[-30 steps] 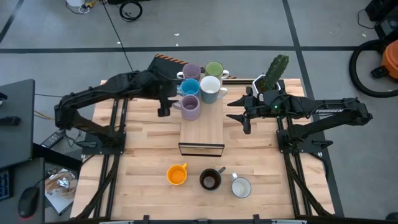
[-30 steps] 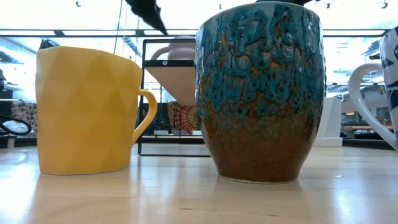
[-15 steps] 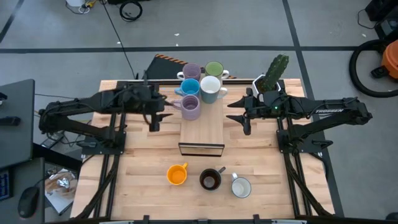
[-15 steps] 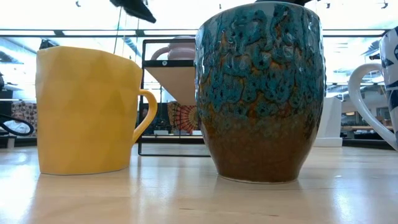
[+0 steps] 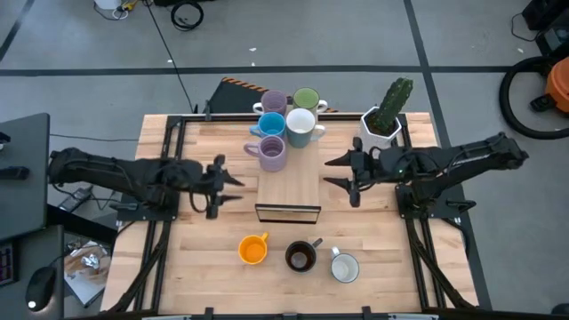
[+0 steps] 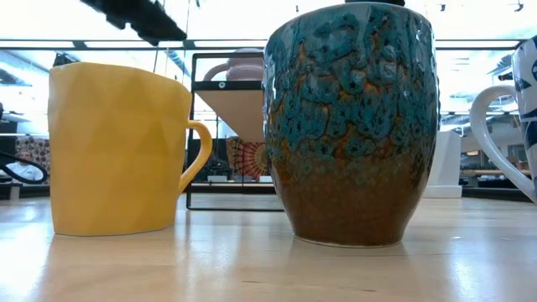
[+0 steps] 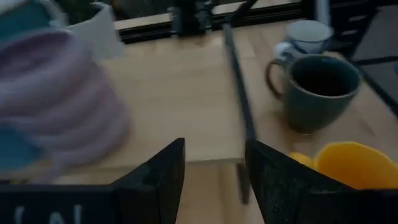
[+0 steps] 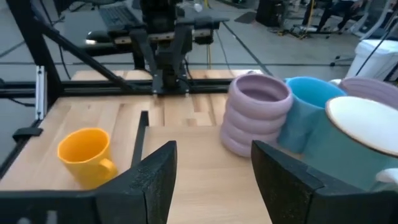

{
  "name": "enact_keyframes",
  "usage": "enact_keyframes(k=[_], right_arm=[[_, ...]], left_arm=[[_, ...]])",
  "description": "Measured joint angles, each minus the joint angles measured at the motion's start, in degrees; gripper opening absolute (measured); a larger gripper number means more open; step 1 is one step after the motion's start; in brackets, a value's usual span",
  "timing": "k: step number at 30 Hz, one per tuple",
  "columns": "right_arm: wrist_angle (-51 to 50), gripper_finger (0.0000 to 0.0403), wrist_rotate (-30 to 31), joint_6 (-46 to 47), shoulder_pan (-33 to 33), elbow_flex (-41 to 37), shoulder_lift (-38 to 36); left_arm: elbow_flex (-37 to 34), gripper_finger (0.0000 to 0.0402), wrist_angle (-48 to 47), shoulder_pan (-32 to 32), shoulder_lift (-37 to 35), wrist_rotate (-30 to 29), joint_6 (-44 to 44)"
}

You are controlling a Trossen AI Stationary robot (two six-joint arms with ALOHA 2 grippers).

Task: Place coffee mugs
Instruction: Put the light blue mug on the shelf

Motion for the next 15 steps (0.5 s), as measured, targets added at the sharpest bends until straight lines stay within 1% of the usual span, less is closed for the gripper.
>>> enact_keyframes(k=[3,7,10,15], right_arm=[[0.0,0.0210,0.1,0.1,0.4,0.0,2.1],[0.4,0.0210,2.0,0.1,0.5,0.0,5.2],[0.7,0.0210,2.6,1.0,0.5,0.0,6.7],[3.2,0.0210,2.0,1.6,0.9,0.0,7.9]], left_arm=[[-6.3,0.0173,7.5,-3.0,0.1,-0.3,-2.9],[-13.0,0.0173,14.5,-5.9,0.1,-3.6,-5.9],[-16.4,0.0173,18.1,-7.3,0.1,-5.6,-8.5],[-21.1,0.0173,24.1,-8.8,0.2,-7.2,-11.6]])
